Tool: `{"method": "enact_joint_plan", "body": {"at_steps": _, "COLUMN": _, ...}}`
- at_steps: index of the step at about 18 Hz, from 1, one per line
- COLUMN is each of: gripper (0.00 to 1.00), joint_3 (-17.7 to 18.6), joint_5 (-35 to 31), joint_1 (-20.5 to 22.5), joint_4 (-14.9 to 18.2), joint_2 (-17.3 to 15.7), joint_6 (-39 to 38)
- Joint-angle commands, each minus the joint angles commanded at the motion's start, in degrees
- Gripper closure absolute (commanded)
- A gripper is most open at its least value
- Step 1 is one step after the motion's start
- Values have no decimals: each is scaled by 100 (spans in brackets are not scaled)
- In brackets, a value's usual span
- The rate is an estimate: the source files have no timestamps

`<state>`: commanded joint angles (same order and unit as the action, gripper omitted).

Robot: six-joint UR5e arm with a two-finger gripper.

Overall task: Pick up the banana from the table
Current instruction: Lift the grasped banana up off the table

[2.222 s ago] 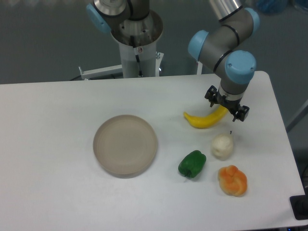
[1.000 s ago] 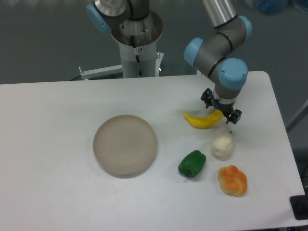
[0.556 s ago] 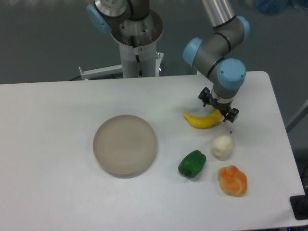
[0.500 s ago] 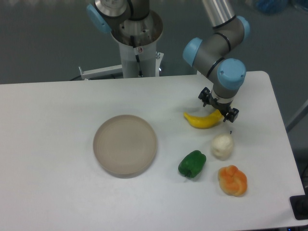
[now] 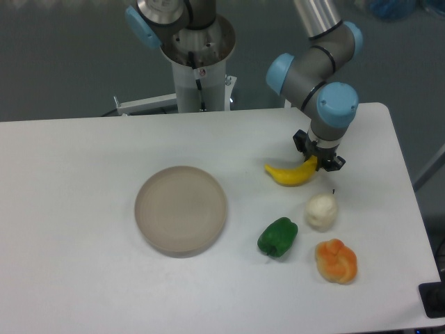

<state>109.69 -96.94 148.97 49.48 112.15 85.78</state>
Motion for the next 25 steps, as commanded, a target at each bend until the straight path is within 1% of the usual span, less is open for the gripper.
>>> {"method": "enact_joint_plan", "body": {"at_steps": 2, "gripper": 67, "joint_3": -105, "joint_5": 9, "joint_1": 0, "joint_4": 26, "joint_2": -26, "joint_6": 0}}
{"method": "enact_joint_plan", "body": {"at_steps": 4, "gripper": 67, "joint_3": -202, "joint_5": 0, "joint_1": -9, "joint_4": 53, "joint_2": -123, "joint_6": 53}}
{"method": "enact_joint_plan", "body": {"at_steps": 6, "gripper": 67, "joint_3": -482, "joint_5": -35, "joint_1": -61, "joint_4": 166, "joint_2": -254, "joint_6": 53}}
{"method": "enact_joint_plan", "body": {"at_steps": 8, "gripper": 67, "joint_3": -763, "joint_5": 0, "joint_1": -96, "joint_4": 298, "joint_2": -316, "joint_6": 53}}
{"method": "enact_joint_plan", "body": {"at_steps": 12, "gripper": 67, "joint_3": -1230, "joint_5": 0, "joint_1": -246, "joint_4": 316, "joint_2": -299, "joint_6": 1}}
{"method": "enact_joint_plan", "body": {"at_steps": 16, "gripper": 67, "joint_3": -1634, "joint_5": 79, "joint_1": -413, "joint_4": 325, "joint_2": -133, "joint_6": -166}}
{"method": "enact_joint_plan", "body": {"at_steps": 20, "gripper": 67, "joint_3": -2117, "joint_5": 176, "joint_1": -553, "joint_4": 606, "joint_2": 70, "joint_6": -500}}
{"method": "enact_joint_plan", "body": {"at_steps": 21, "gripper": 67, "joint_3": -2223, "joint_5": 176, "joint_1": -606, "joint_4": 633, "joint_2": 140, "joint_6": -597}}
{"method": "enact_joint_plan", "body": {"at_steps": 23, "gripper": 67, "joint_3": -2346, "joint_5": 167, "joint_1": -720, "joint_4": 642, "joint_2": 254, "joint_6": -755}}
{"method": "enact_joint_plan", "body": {"at_steps": 25, "gripper": 67, "joint_3": -2364, "joint_5": 176, "joint_1": -729, "joint_4": 642, "joint_2": 272, "joint_6": -782}}
